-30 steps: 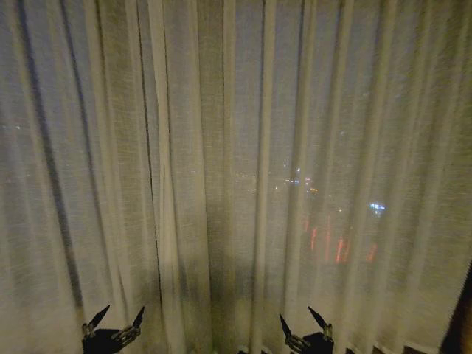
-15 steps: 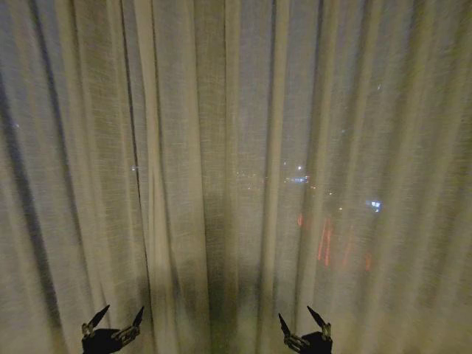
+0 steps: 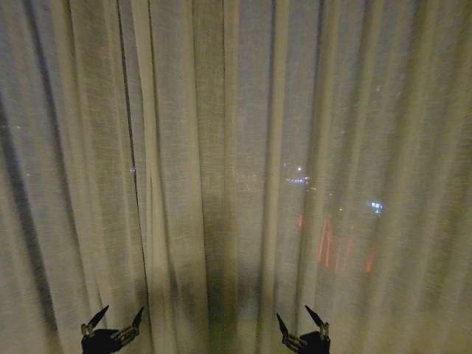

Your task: Open the curtains by pulling them apart, changing their state from closed to fully open.

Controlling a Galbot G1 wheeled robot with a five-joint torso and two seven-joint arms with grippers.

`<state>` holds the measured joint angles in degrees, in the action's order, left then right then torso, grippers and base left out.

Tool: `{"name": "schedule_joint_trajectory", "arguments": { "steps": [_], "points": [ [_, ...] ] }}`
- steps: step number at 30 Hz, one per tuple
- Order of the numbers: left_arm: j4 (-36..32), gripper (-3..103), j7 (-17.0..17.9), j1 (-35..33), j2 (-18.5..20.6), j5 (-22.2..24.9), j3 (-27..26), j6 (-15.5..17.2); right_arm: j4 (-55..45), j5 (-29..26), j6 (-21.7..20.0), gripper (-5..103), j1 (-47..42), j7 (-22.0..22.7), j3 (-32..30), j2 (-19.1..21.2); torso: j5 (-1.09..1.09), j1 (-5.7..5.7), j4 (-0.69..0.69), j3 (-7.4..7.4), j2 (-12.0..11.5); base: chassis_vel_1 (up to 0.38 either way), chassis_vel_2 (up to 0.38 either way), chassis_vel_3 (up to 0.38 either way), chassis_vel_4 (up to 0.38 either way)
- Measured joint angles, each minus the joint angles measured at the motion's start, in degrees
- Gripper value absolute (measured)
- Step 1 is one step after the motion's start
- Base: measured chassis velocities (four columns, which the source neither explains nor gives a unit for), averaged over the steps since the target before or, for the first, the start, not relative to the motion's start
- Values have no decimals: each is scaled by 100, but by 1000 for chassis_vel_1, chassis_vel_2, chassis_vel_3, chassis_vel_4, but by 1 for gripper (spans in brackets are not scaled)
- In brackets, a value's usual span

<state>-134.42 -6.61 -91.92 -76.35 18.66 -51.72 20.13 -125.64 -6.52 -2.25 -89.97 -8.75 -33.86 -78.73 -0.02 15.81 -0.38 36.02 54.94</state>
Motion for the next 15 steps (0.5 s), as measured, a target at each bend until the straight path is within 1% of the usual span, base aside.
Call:
{"name": "schedule_joint_trajectory", "arguments": {
  "steps": [8, 12, 15],
  "points": [
    [5, 100, -5, -1, -10, -3, 14, -4, 19, 131, 44, 100, -64, 14, 93, 0, 1, -1, 0, 0, 0, 5, 8, -8, -3],
    [5, 100, -5, -1, -13, -8, 11, -4, 40, 135, 46, 100, -41, 31, 102, 1, 2, -1, -1, -1, 0, 104, 75, -75, -86],
    [-2, 100, -5, -1, -22, -18, 10, 1, 48, 134, 46, 100, -9, 44, 105, 0, 1, -1, 0, -1, 0, 143, 147, -119, -152]
  ]
}}
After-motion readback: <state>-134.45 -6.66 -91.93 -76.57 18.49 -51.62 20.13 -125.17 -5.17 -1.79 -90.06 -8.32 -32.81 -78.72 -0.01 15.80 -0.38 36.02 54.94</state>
